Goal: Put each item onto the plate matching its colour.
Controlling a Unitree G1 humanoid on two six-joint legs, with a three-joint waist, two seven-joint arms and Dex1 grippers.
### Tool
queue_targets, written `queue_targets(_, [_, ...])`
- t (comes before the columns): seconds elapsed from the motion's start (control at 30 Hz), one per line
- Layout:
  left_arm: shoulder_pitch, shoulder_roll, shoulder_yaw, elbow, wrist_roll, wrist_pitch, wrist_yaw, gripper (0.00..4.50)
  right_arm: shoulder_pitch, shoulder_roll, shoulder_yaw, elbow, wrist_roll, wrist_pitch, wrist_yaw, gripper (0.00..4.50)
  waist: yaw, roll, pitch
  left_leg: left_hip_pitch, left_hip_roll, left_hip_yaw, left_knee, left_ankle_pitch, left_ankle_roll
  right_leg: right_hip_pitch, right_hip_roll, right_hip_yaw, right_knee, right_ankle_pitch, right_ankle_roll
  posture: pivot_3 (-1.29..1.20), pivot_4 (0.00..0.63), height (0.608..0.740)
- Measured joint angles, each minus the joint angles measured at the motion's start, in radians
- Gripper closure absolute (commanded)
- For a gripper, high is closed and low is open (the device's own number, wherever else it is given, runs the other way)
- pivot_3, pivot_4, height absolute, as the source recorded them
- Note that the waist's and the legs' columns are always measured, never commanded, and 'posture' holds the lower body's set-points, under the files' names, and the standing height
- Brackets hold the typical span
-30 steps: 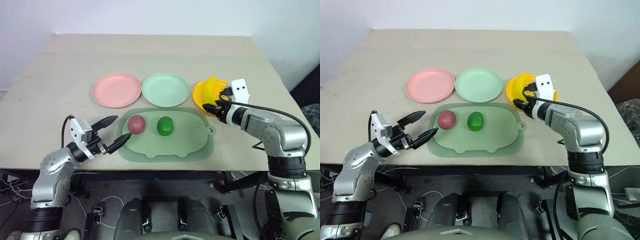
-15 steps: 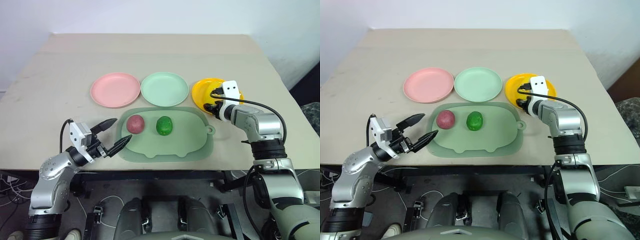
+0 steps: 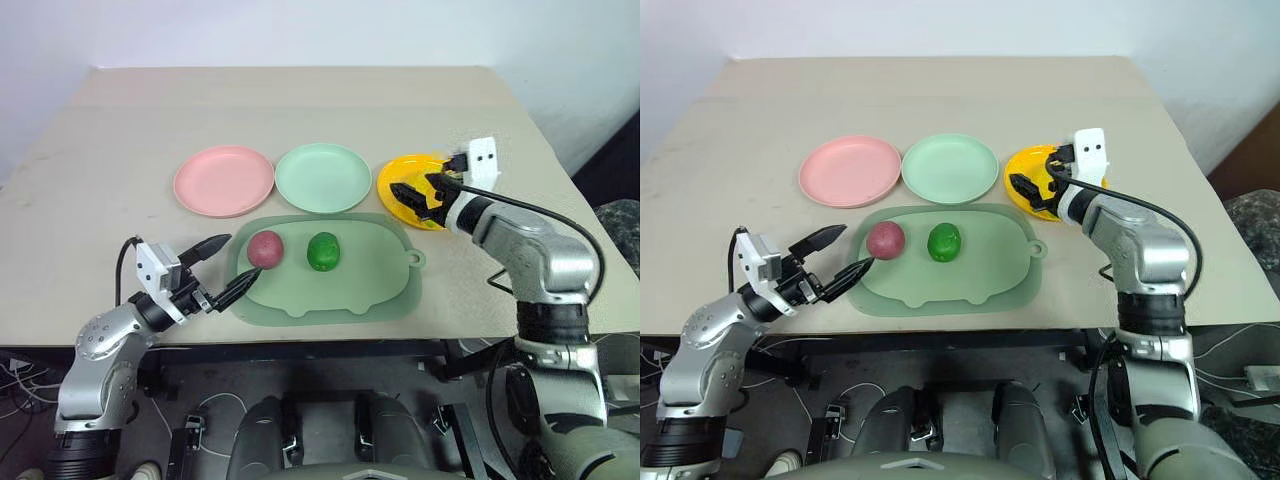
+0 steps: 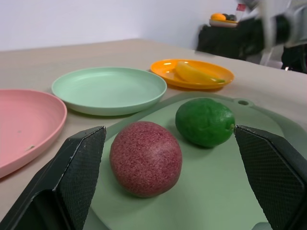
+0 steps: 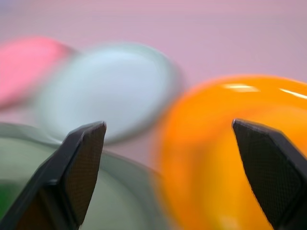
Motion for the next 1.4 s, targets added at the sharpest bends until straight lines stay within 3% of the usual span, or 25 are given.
queue_targets(0.3, [-0.008, 0.001, 0.005, 0.0, 0.0, 0.0, 0.0, 0.0, 0.098, 0.079, 0.005, -0.2, 0.204, 0.185, -0.016, 0.05, -0.001, 0.0, 0.0, 0.0, 0.0, -0.001, 0.001, 0.0, 0.0, 0.0, -0.001, 0.0, 0.001, 0.0, -0.001, 0.0, 0.15, 0.695])
queue_targets(0.53, [-0.011, 0.001, 0.005, 0.003, 0.0, 0.0, -0.004, 0.0, 0.105, 0.195, 0.052, -0.194, 0.232, 0.276, -0.113, 0.05, -0.001, 0.0, 0.0, 0.0, 0.0, 0.0, 0.002, 0.0, 0.0, 0.0, 0.0, 0.0, 0.001, 0.0, -0.001, 0.0, 0.15, 0.695])
queue_targets(0.83, [-0.035, 0.001, 0.0, 0.003, 0.0, 0.018, -0.002, 0.0, 0.045, 0.324, 0.1, -0.039, 0.216, 0.299, -0.186, 0.05, -0.002, -0.001, -0.001, -0.001, -0.001, 0.001, 0.002, 0.0, 0.0, -0.001, 0.0, 0.0, 0.004, 0.0, 0.0, 0.0, 0.15, 0.695])
queue_targets(1.4, [-0.039, 0.001, -0.003, 0.02, 0.001, 0.019, -0.017, 0.0, 0.044, 0.261, 0.255, -0.005, 0.104, 0.233, -0.113, 0.05, -0.002, -0.001, -0.001, -0.001, -0.001, 0.001, 0.002, 0.0, -0.001, -0.003, 0.0, 0.001, 0.005, 0.0, 0.0, 0.0, 0.15, 0.695])
